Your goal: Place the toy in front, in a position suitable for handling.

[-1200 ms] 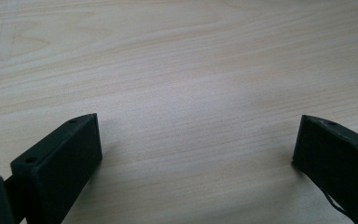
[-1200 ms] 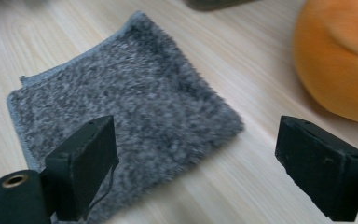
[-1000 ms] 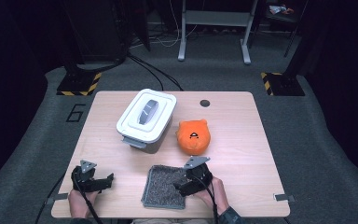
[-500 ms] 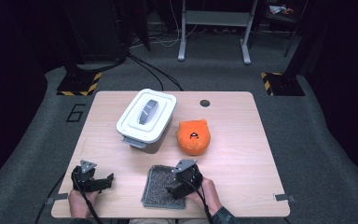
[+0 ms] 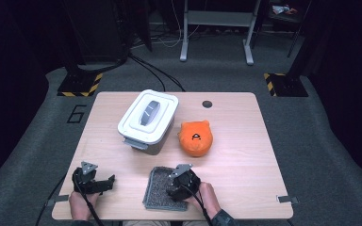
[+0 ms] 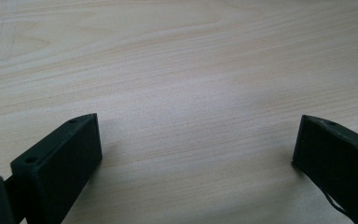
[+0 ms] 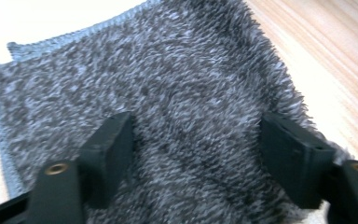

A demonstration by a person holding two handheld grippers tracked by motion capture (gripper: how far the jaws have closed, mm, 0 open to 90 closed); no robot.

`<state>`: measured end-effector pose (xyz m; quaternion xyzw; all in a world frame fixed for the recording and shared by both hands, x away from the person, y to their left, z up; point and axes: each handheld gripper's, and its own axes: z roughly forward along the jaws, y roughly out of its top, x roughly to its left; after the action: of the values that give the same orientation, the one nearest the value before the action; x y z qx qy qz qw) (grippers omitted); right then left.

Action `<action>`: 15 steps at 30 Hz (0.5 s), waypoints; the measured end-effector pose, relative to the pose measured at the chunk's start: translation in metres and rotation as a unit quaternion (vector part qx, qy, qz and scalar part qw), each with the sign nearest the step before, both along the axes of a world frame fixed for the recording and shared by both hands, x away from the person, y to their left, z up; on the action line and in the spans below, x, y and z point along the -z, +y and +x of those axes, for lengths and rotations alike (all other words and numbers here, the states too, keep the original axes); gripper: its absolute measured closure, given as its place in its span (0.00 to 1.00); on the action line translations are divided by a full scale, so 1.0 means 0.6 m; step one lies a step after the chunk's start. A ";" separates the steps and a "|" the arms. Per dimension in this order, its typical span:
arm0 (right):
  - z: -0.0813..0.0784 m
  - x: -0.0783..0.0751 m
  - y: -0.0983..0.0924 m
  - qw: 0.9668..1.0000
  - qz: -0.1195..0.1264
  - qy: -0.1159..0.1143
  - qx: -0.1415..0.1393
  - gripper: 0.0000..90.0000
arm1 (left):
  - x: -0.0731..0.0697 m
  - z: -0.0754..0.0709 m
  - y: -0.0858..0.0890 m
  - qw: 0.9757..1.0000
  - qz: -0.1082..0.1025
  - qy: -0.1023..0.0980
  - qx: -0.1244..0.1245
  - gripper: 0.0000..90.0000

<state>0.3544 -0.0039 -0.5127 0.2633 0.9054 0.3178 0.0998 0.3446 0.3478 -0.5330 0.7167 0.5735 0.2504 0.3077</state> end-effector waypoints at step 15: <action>0.005 0.000 -0.017 1.000 0.024 -0.003 0.017 0.74 | 0.000 0.000 0.000 1.000 0.000 0.001 0.000 0.01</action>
<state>0.3573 -0.0142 -0.5127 0.2797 0.8926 0.3387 0.1013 0.3446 0.3479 -0.5328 0.7172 0.5739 0.2495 0.3066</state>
